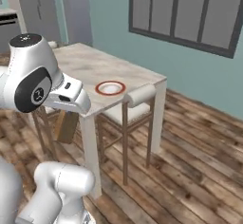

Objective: Start the toaster. Once the lever pops up, take the bread to the plate on the dining counter.

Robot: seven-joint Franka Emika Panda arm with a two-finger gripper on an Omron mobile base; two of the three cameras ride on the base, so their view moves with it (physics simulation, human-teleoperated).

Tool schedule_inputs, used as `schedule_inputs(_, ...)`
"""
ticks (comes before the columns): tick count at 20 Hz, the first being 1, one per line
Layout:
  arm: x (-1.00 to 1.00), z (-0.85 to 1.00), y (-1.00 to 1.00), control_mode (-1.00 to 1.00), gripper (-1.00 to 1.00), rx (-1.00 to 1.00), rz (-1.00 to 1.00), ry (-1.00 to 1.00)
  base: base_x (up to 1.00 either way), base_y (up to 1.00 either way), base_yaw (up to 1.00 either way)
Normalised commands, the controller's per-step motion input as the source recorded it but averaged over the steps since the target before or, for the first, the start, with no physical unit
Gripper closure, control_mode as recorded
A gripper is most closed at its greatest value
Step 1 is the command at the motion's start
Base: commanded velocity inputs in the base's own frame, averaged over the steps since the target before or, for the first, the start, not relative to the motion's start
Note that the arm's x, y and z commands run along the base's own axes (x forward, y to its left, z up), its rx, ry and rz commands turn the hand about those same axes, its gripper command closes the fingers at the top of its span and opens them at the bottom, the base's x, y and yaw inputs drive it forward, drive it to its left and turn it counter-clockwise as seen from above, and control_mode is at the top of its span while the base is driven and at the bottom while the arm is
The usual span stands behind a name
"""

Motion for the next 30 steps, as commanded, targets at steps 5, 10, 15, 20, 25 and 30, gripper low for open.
schedule_inputs(5, 0.00, 0.00, 0.00, 1.00, 1.00, 0.00, 0.00, 0.00, 0.41, -0.50, 0.54)
schedule_inputs(10, 0.00, 0.00, 0.00, 1.00, 1.00, 0.00, 0.00, 0.00, 0.35, -0.52, 0.55)
schedule_inputs(15, 0.00, 0.00, 0.00, 1.00, 1.00, 0.00, 0.00, 0.00, 0.24, -0.57, 0.56)
schedule_inputs(20, 0.00, 0.00, 0.00, 1.00, 1.00, 0.00, 0.00, 0.00, 0.15, -0.64, 0.52)
schedule_inputs(25, 0.00, 0.00, 0.00, 1.00, 1.00, 0.00, 0.00, 0.00, 0.14, -0.79, 0.44)
schedule_inputs(30, 0.00, 0.00, 0.00, 1.00, 1.00, 0.00, 0.00, 0.00, 0.05, -0.82, 0.29)
